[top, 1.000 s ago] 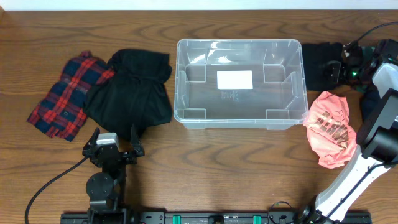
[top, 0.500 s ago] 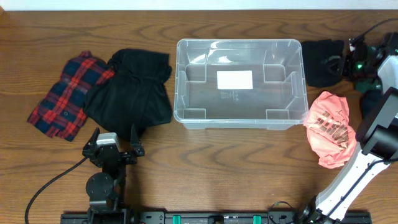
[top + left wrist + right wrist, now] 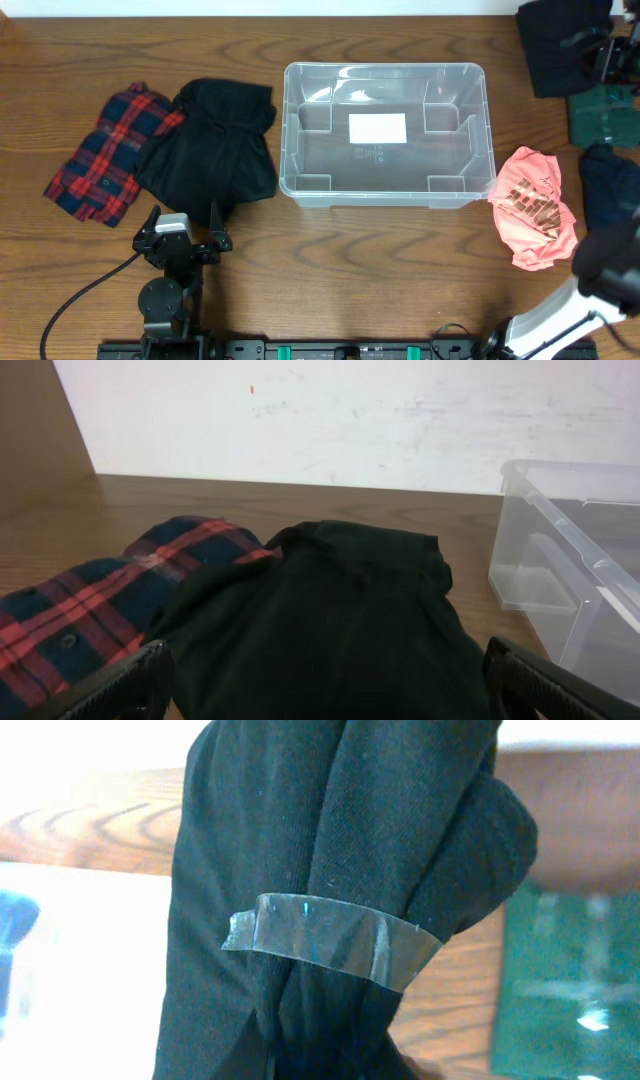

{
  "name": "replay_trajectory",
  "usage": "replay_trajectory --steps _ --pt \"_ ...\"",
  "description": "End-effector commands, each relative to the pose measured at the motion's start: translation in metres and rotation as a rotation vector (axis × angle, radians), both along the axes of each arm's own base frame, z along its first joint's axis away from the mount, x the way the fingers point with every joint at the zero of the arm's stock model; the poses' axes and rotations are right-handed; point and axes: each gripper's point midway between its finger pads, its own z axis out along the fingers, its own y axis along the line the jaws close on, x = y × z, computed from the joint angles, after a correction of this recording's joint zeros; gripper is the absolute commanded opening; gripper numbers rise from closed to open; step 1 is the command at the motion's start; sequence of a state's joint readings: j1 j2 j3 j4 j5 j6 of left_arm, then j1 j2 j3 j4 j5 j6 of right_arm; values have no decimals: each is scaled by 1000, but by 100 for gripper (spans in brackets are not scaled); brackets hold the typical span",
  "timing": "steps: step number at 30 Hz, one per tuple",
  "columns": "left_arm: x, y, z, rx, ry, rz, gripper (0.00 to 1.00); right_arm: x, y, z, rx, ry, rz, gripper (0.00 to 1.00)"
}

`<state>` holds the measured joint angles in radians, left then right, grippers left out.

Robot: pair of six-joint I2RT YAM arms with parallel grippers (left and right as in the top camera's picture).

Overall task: Pack container
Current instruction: 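Grasp the black taped bundle with the right gripper and lift, then carry the black bundle into the bin and lower it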

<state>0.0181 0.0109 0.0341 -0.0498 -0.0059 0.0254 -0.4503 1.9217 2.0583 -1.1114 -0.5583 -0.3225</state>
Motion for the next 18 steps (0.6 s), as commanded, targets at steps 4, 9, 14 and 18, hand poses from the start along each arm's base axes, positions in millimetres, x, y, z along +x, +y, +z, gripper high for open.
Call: replay_trajectory --steps 4,9,14,18 --pt "0 2 -18 -5 43 10 98 -35 95 70 -144 -235 440 1" --pt "0 2 -18 -5 43 10 98 -70 159 58 -227 -236 775 1" --pt "0 2 -18 -5 43 10 98 -96 213 39 -259 -227 1050 1" --pt "0 2 -18 -5 43 10 98 -101 244 27 -246 -209 1140 1"
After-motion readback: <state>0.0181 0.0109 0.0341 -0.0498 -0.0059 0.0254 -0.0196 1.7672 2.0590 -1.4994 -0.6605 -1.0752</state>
